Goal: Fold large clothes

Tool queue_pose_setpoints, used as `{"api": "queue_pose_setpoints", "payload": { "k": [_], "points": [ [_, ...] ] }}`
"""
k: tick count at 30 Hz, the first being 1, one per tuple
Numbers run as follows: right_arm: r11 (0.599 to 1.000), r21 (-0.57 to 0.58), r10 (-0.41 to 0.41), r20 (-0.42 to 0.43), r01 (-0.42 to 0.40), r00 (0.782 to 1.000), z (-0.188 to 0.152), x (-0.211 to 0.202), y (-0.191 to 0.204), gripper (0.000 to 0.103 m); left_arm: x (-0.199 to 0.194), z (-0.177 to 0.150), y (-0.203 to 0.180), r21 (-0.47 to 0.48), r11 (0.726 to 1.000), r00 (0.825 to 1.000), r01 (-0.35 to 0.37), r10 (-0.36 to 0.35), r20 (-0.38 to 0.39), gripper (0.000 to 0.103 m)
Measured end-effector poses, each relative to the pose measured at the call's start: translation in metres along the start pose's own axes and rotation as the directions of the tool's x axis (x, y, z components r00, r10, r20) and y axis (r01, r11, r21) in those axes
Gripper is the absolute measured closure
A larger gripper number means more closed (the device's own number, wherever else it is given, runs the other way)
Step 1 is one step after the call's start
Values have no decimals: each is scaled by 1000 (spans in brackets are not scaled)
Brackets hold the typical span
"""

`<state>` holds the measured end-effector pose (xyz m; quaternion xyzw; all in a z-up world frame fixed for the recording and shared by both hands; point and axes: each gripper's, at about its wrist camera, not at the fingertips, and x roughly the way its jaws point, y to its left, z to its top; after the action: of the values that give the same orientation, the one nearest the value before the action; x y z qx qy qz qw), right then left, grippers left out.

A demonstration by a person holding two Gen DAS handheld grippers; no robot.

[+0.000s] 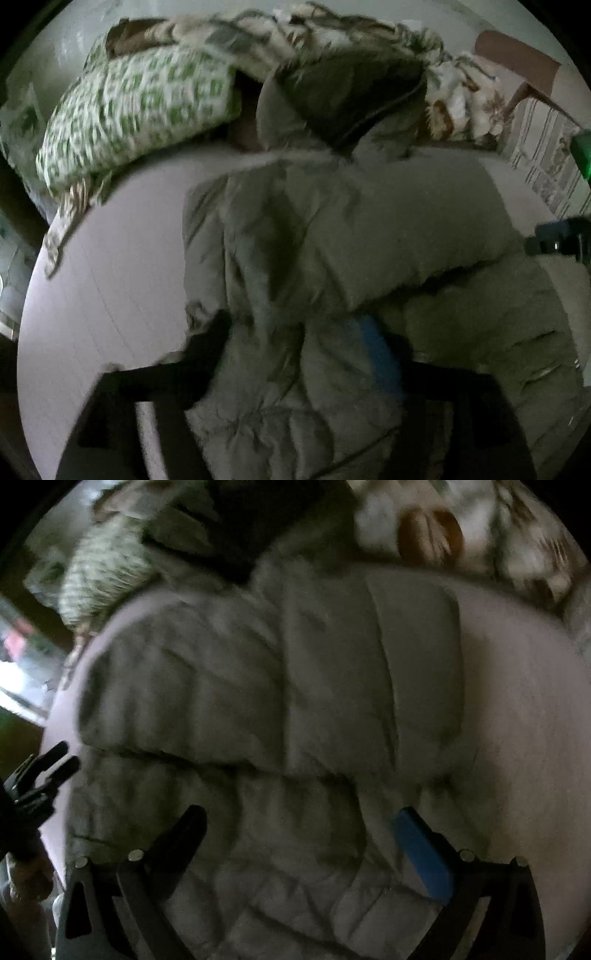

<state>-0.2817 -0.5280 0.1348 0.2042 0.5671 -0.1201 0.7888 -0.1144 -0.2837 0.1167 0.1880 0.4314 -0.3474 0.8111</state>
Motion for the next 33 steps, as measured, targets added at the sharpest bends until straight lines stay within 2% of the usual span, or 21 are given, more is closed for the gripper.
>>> {"api": "queue_pose_setpoints", "payload": {
  "k": [3, 5, 12, 15, 18, 23, 27, 31, 33],
  "points": [
    [999, -28, 24, 59, -22, 998, 28, -26, 8, 0, 0, 18, 0, -18, 999, 1000, 26, -26, 14, 18],
    [999, -36, 18, 98, -14, 995, 57, -29, 16, 0, 10, 31, 1, -39, 999, 1000, 21, -21, 6, 18],
    [998, -59, 8, 200, 4, 980, 149, -34, 26, 0, 48, 56, 18, -161, 987, 996, 24, -38, -80, 18],
    [997, -72, 21, 205, -6, 979, 179, -29, 28, 0, 53, 58, 25, -161, 987, 995, 3, -19, -96, 18],
    [994, -109, -2, 207, 25, 978, 204, -23, 32, 0, 58, 62, 32, -144, 989, 994, -20, 3, -113, 18],
    [967, -242, -31, 186, 77, 982, 244, -1, 53, 0, 67, 73, 44, -124, 992, 991, -37, 21, -129, 18],
    [933, -339, -69, 172, 125, 983, 264, 26, 69, 0, 78, 81, 46, -95, 994, 989, -52, 38, -146, 18],
    [903, -394, -121, 146, 169, 982, 278, 58, 77, 0, 89, 87, 43, -54, 997, 986, -58, 49, -157, 18],
    [902, -391, -142, 130, 182, 981, 281, 72, 77, 0, 92, 87, 41, -43, 997, 986, -57, 50, -158, 18]
  ]
}}
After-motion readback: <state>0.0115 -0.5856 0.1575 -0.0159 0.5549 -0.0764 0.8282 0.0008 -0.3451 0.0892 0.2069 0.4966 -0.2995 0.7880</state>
